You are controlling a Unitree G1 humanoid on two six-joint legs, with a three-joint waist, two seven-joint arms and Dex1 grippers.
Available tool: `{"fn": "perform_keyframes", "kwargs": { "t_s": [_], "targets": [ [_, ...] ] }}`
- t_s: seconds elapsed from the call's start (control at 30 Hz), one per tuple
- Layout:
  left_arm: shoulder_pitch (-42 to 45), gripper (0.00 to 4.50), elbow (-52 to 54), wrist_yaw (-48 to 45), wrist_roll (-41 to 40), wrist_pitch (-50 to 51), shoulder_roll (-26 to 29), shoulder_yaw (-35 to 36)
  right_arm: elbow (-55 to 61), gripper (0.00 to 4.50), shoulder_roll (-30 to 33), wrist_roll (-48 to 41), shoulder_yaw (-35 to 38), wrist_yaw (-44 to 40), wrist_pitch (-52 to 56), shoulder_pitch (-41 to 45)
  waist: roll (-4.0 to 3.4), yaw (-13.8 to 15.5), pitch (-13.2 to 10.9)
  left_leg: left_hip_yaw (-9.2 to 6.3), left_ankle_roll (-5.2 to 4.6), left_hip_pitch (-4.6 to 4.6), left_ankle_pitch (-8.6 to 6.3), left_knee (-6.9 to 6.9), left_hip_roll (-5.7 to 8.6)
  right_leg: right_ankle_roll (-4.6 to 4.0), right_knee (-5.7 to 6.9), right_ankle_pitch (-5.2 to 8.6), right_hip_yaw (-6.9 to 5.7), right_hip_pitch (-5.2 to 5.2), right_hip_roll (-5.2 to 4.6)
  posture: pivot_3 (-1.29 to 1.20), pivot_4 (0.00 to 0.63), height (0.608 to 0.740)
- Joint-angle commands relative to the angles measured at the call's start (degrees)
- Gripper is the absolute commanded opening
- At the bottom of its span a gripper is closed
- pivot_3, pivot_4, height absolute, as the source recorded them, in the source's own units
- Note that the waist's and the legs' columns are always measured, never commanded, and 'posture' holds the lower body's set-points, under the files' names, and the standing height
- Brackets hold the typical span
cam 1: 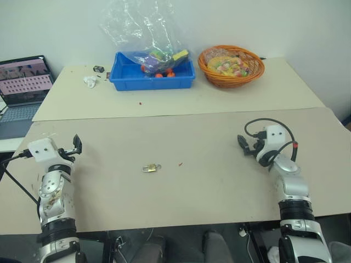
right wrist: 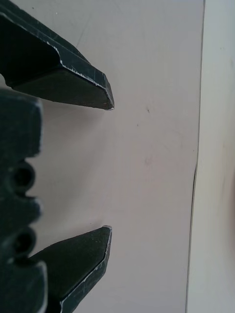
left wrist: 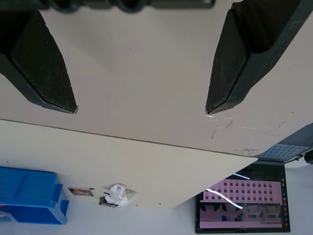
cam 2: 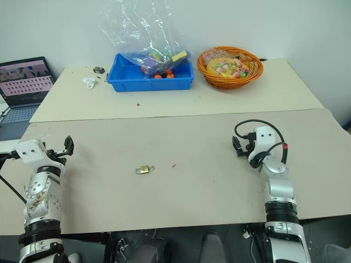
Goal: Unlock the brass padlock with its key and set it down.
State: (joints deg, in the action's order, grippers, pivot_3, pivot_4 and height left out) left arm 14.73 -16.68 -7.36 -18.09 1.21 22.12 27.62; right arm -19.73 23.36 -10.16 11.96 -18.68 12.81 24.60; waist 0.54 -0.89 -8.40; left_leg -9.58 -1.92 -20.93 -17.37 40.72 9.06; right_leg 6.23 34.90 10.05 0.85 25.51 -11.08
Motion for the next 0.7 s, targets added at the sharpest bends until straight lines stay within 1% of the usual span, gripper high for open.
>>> {"fn": "perform_keyframes", "kwargs": {
  "t_s": [0.03,0.17,0.2,0.27,0.3,0.33,0.43,0.5,0.63,0.7],
  "targets": [
    [0.4,4.47,2.2,-0.8,-0.4,0.0,0.9,-0.1,0.8,4.5,1.0,0.2,0.7,0.0,-2.3,1.3,0.0,0.0,0.0,0.0,0.0,0.0,0.0,0.0,0.0,0.0,0.0,0.0,0.0,0.0,0.0,0.0,0.15,0.74],
    [-0.4,4.47,5.0,-6.2,-2.8,2.8,0.9,-2.2,0.7,4.5,1.3,-0.1,1.0,-0.3,-2.3,0.9,0.0,0.1,0.0,0.01,0.0,0.0,0.0,0.0,0.0,0.0,0.0,0.0,0.0,0.0,0.0,0.0,0.15,0.74],
    [-1.3,4.47,7.0,-8.4,-3.1,4.0,1.3,-3.6,1.1,4.5,1.7,-0.8,0.6,-2.1,-1.3,1.0,0.0,0.1,0.0,0.01,0.0,-0.01,0.0,0.0,0.0,0.0,0.0,0.0,0.0,0.0,0.0,0.0,0.15,0.74],
    [-4.0,4.47,12.4,-13.9,-3.5,6.5,3.3,-7.1,4.1,4.5,3.3,-4.4,-1.2,-10.4,2.9,0.9,0.0,0.0,0.0,0.02,-0.03,-0.02,-0.02,-0.01,0.0,0.0,-0.01,0.0,0.01,0.01,0.0,0.0,0.15,0.74],
    [-5.0,4.47,15.1,-16.4,-4.5,8.0,4.3,-8.2,6.2,4.5,4.7,-6.3,-2.4,-15.4,5.0,0.7,0.0,-0.1,0.0,0.06,-0.05,-0.03,-0.03,-0.01,0.0,0.0,-0.01,0.0,0.04,0.04,0.0,0.0,0.15,0.74],
    [-5.6,4.47,16.8,-17.8,-5.2,9.0,4.9,-8.6,7.5,4.5,5.7,-7.4,-3.1,-18.5,6.4,0.5,0.0,-0.3,0.0,0.09,-0.07,-0.07,-0.04,-0.02,-0.01,0.0,-0.02,0.0,0.07,0.08,0.0,0.0,0.15,0.74],
    [-6.8,4.47,22.8,-23.4,-6.4,12.3,9.0,-10.6,16.3,4.5,12.2,-14.1,-6.6,-33.6,13.1,-1.0,0.0,-0.2,0.0,0.16,-0.07,-0.21,-0.05,-0.02,-0.05,0.0,-0.02,-0.01,0.15,0.35,0.04,0.0,0.15,0.74],
    [-6.9,4.47,25.6,-26.1,-7.2,14.0,10.9,-11.5,21.5,4.5,15.4,-18.3,-8.0,-40.8,16.6,-1.5,0.0,0.0,0.0,0.18,-0.03,-0.23,-0.07,-0.03,-0.09,0.0,-0.06,0.0,0.16,0.43,0.09,0.0,0.15,0.74],
    [-5.9,4.47,29.6,-32.0,-8.8,17.5,15.0,-14.1,31.0,4.5,19.6,-27.0,-10.1,-52.3,21.7,-1.9,0.01,0.1,0.0,0.24,-0.02,-0.23,-0.11,-0.06,-0.15,0.0,-0.12,0.0,0.2,0.45,0.14,0.0,0.15,0.74],
    [-5.9,4.47,31.9,-36.3,-9.3,18.4,17.3,-16.4,34.1,4.5,19.1,-29.1,-12.2,-53.9,23.4,-0.9,0.01,0.1,0.0,0.25,-0.02,-0.24,-0.15,-0.07,-0.23,0.0,-0.13,0.0,0.2,0.47,0.2,0.0,0.15,0.74]
  ]
}}
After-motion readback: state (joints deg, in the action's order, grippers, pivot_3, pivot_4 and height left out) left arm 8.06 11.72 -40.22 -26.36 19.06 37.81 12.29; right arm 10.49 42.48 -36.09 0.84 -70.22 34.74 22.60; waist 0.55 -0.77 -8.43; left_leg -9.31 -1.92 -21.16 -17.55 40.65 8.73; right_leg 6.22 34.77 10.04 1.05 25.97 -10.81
